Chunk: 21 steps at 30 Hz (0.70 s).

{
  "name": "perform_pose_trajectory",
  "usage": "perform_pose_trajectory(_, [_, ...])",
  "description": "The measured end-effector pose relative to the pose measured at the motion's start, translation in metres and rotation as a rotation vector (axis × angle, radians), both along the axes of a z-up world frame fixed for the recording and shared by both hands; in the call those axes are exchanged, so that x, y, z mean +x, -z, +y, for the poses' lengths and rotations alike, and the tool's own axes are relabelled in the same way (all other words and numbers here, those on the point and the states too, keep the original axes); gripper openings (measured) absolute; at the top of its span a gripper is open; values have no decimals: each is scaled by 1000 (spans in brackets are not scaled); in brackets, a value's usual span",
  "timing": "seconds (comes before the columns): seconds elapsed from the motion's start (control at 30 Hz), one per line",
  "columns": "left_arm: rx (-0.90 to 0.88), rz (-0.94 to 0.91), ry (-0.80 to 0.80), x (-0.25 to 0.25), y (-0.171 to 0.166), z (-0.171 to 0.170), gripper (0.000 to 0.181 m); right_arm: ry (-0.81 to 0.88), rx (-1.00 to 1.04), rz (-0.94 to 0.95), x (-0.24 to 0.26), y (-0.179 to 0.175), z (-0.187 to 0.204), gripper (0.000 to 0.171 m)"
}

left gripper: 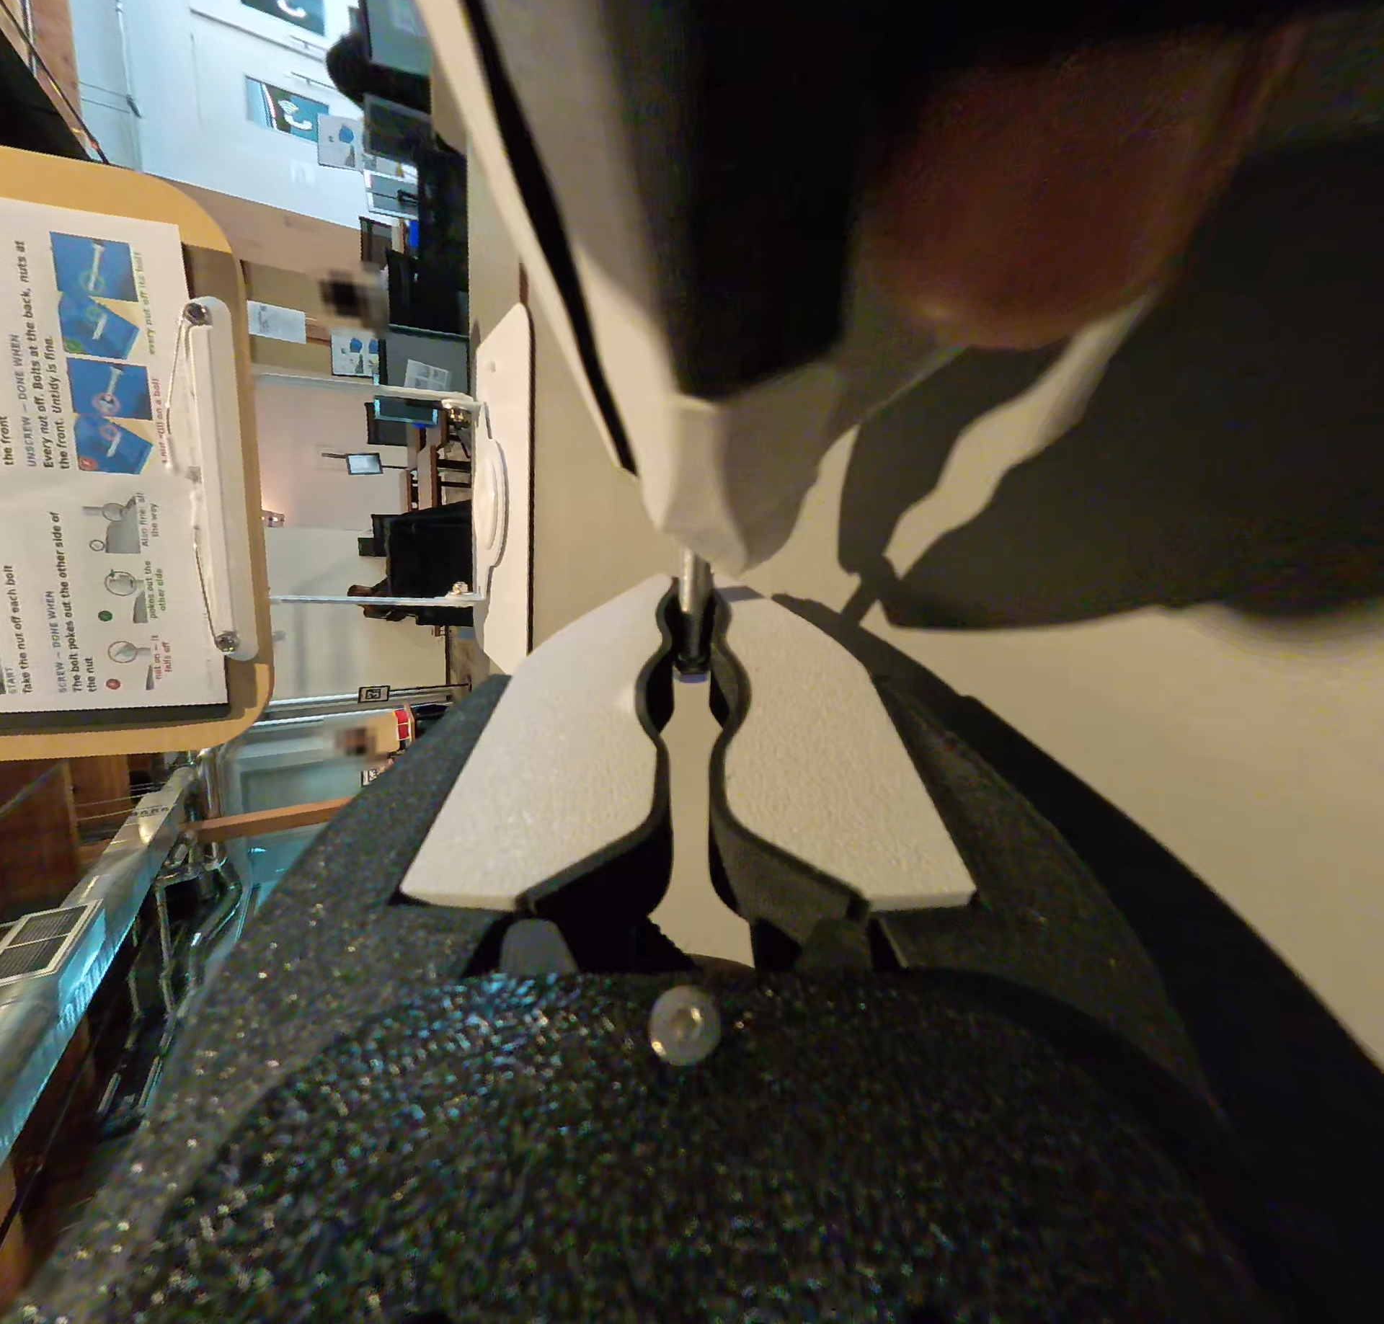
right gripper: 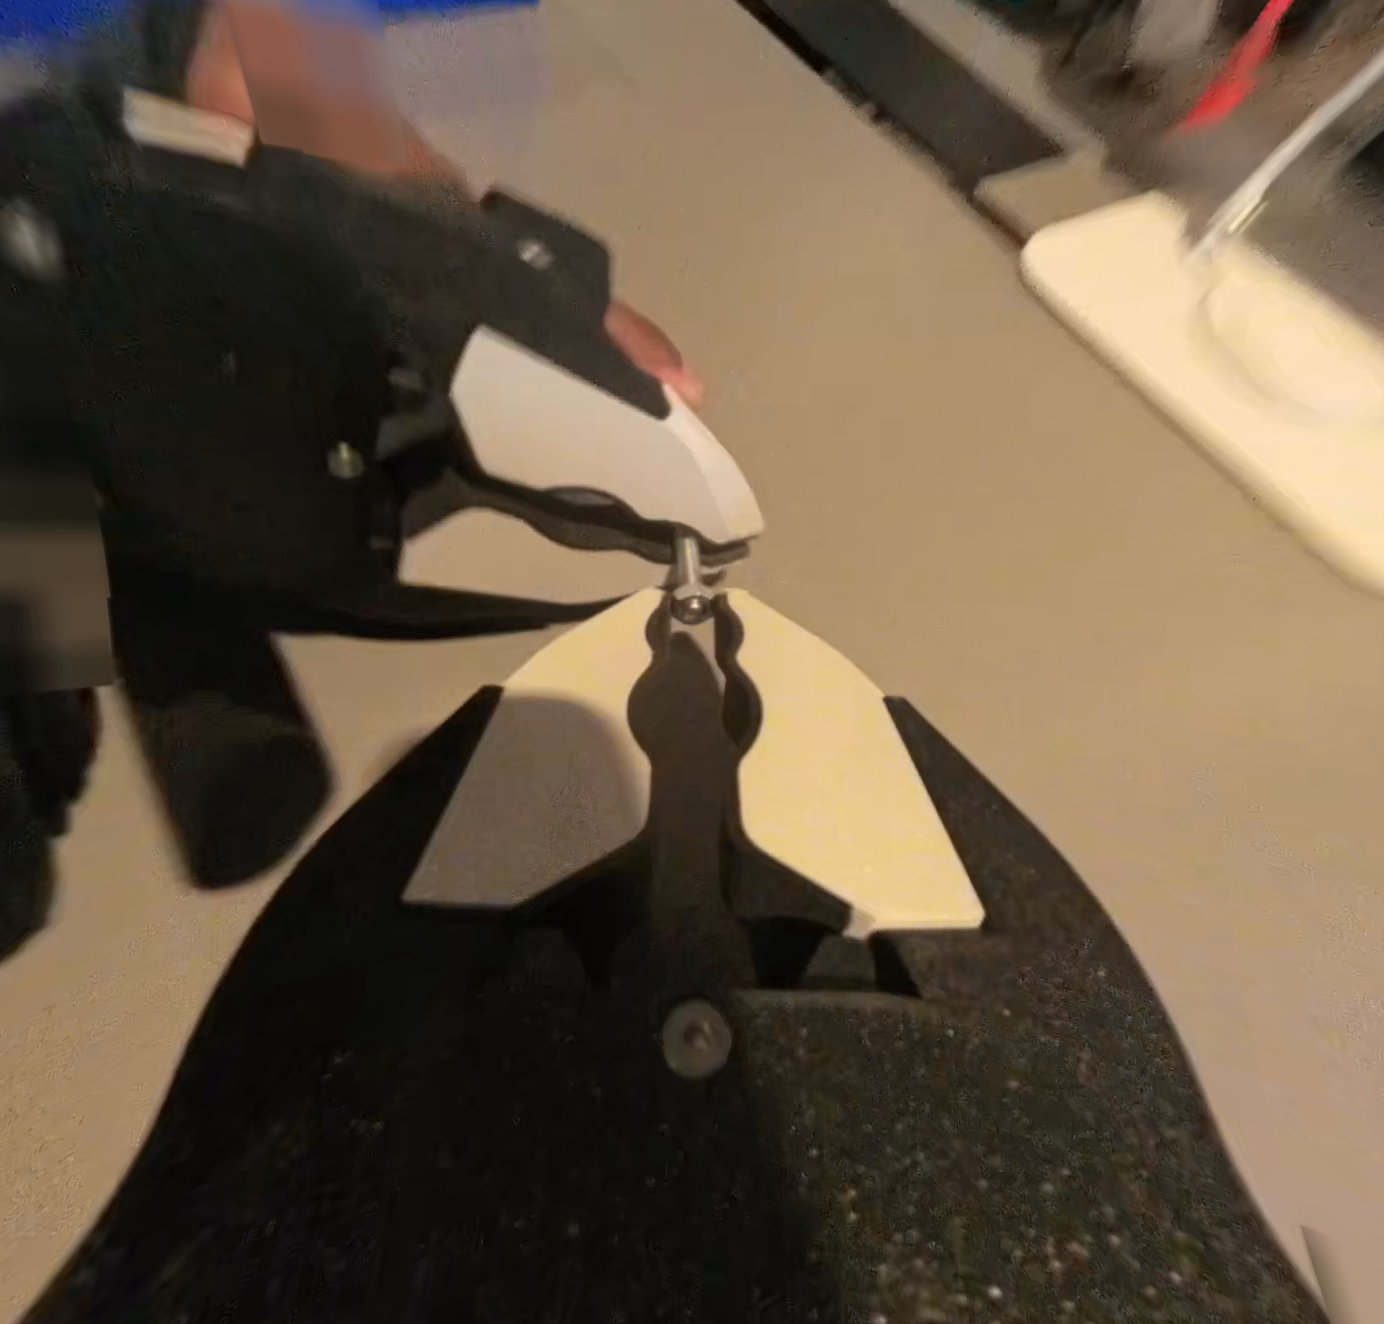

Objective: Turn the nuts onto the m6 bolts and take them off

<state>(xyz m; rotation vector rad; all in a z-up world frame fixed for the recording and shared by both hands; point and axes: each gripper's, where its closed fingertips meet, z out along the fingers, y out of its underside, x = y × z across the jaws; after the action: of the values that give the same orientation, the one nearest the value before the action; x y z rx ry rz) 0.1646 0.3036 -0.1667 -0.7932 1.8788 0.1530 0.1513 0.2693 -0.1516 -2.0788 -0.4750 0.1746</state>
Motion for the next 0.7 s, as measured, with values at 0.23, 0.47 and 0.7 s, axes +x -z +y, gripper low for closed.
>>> perform_pose_trajectory(0.23, [-12, -7, 3, 1, 0, -1, 4, -107, -88, 368, -7, -8, -4, 21])
perform_pose_trajectory(0.47, [-15, -12, -4, 0, -1, 0, 4, -192, 279, -436, 3, -4, 2, 38])
perform_pose_trajectory(0.7, [-19, -9, -2, -1, -1, 0, 4, -202, 371, -618, 2, -8, 3, 26])
